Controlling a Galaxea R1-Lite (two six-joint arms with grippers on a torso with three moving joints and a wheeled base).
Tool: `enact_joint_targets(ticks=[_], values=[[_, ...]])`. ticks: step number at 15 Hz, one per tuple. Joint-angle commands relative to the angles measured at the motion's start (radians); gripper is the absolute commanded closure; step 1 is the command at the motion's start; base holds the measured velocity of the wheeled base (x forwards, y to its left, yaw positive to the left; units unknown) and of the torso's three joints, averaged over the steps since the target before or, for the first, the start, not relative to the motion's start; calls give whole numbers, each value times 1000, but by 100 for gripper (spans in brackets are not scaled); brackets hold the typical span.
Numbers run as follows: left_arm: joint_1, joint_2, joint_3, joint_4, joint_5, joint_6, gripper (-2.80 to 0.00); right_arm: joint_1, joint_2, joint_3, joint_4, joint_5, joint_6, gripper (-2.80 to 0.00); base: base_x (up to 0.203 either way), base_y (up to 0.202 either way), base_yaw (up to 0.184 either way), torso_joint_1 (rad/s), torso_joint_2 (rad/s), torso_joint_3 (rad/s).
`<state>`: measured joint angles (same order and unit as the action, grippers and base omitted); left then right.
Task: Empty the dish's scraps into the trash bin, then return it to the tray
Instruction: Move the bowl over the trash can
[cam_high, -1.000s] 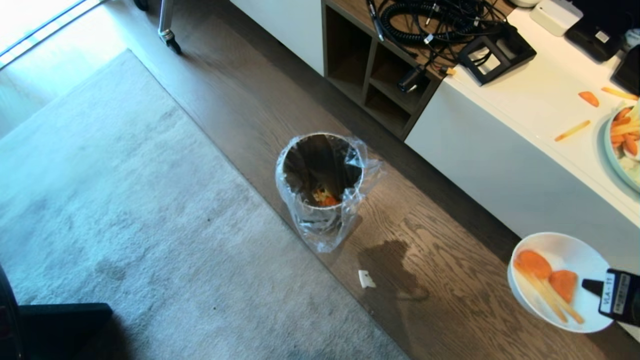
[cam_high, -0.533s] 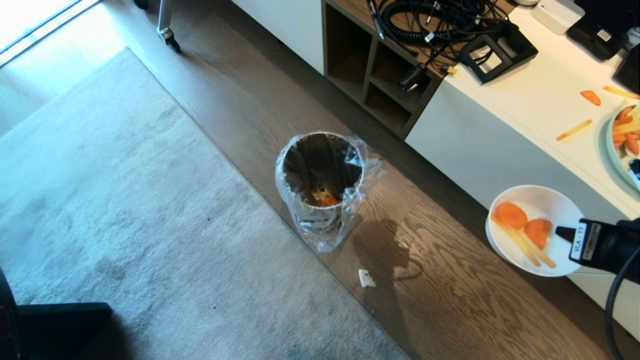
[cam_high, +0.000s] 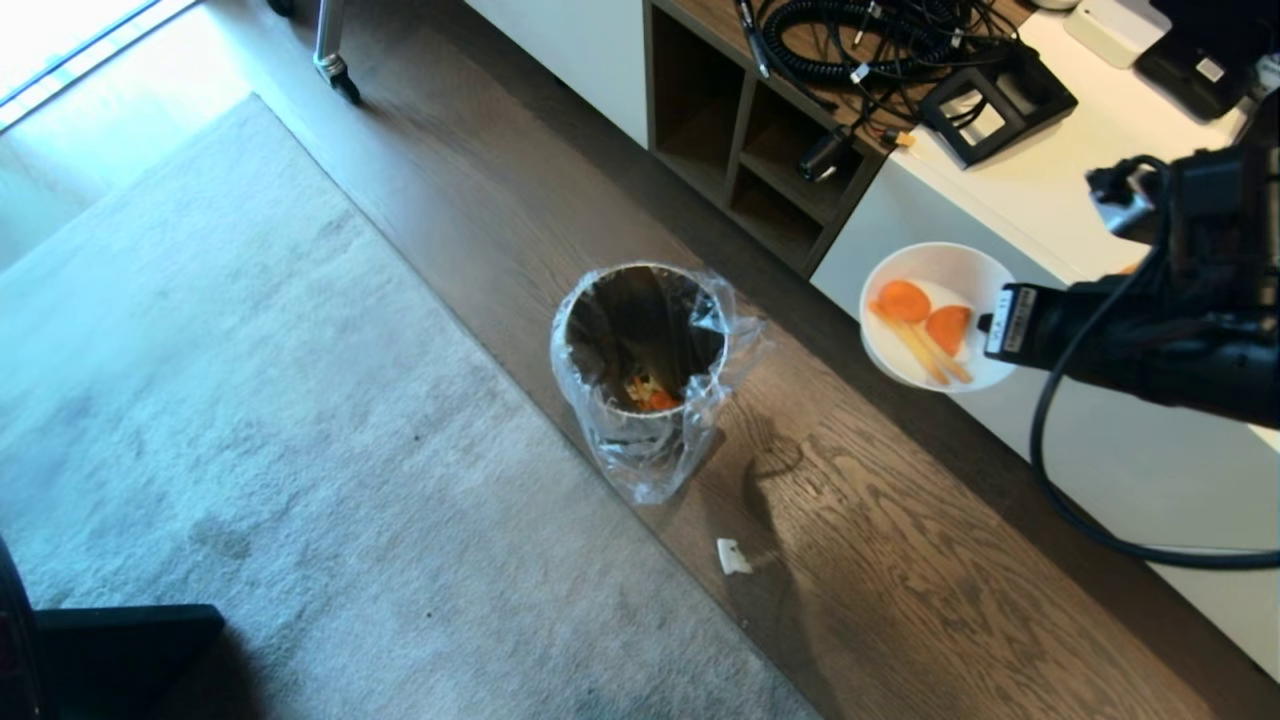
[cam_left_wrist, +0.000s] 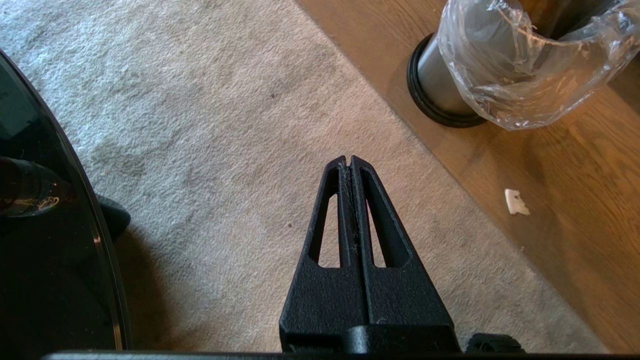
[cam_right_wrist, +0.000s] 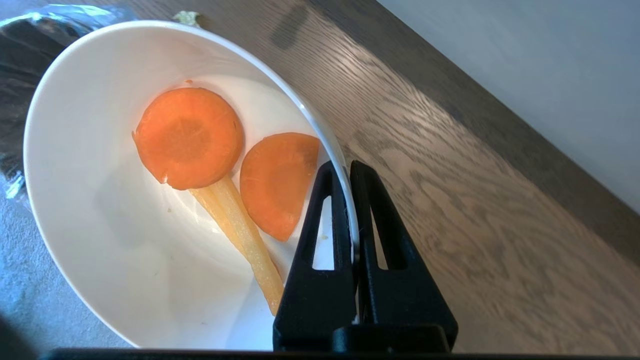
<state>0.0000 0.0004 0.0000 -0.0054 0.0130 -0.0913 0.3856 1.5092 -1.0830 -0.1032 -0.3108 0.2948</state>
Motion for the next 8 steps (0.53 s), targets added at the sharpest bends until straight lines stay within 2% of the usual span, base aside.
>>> enact_joint_targets(ticks=[1, 5, 8], values=[[0, 0, 0, -1, 1, -1, 0, 60, 179, -153, -20, -20, -66, 0, 0, 0, 0, 0, 0, 0], [0, 0, 0, -1, 1, -1, 0, 148, 356, -396, -40, -35, -150, 0, 0, 0, 0, 0, 0, 0], [0, 0, 0, -1, 1, -1, 0, 192, 467, -570, -45, -38, -246, 0, 0, 0, 0, 0, 0, 0]])
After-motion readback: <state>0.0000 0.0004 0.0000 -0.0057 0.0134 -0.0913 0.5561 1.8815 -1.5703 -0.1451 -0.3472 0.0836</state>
